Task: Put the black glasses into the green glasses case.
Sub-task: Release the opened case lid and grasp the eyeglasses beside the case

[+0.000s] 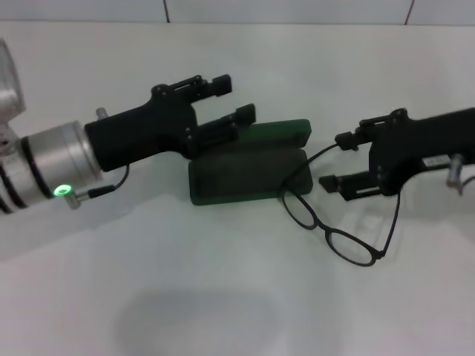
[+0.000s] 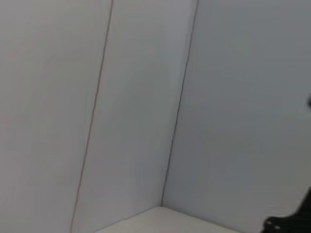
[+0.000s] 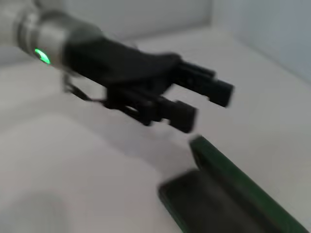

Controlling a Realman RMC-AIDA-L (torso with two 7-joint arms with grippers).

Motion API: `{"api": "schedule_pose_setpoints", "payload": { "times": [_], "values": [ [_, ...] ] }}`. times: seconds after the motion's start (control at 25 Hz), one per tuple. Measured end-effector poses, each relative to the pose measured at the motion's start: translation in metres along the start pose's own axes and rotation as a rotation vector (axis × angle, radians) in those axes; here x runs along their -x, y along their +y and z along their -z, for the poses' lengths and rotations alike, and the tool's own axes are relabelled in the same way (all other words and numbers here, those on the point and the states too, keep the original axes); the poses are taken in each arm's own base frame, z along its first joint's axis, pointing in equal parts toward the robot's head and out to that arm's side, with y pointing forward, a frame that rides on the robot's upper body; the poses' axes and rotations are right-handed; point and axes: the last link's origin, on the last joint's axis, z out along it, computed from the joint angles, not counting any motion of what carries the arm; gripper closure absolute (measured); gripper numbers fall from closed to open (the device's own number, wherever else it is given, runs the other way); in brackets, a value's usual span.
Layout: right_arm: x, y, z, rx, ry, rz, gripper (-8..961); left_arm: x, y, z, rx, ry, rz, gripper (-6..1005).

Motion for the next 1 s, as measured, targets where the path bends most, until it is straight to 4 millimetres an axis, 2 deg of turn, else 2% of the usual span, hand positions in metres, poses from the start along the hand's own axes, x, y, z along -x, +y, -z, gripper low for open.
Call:
{"api": "schedule_pose_setpoints", "payload": {
  "times": [0.12,0.36,0.68,1.0],
  "values": [
    [0.010,-0.002,-0.012,-0.029,0.120,-0.022,223,-0.001,-0.003,-0.005,0.022,-0.018,0.020,344],
    [0.019,0.007,-0.030,-0.032,0.225,-0.034,226,-0.001,-0.008,-0.008,0.053,-0.063,0.031,344],
    [0.010,0.026,-0.048,0.000,0.328,-0.043,229,-0.002,-0.008,-0.017,0.097,-0.130,0.037,344],
    [-0.001,0.030,-0.069,-0.025,0.374,-0.060,232,-0.002,-0.007,-0.025,0.132,-0.175,0.024,344]
  ]
}}
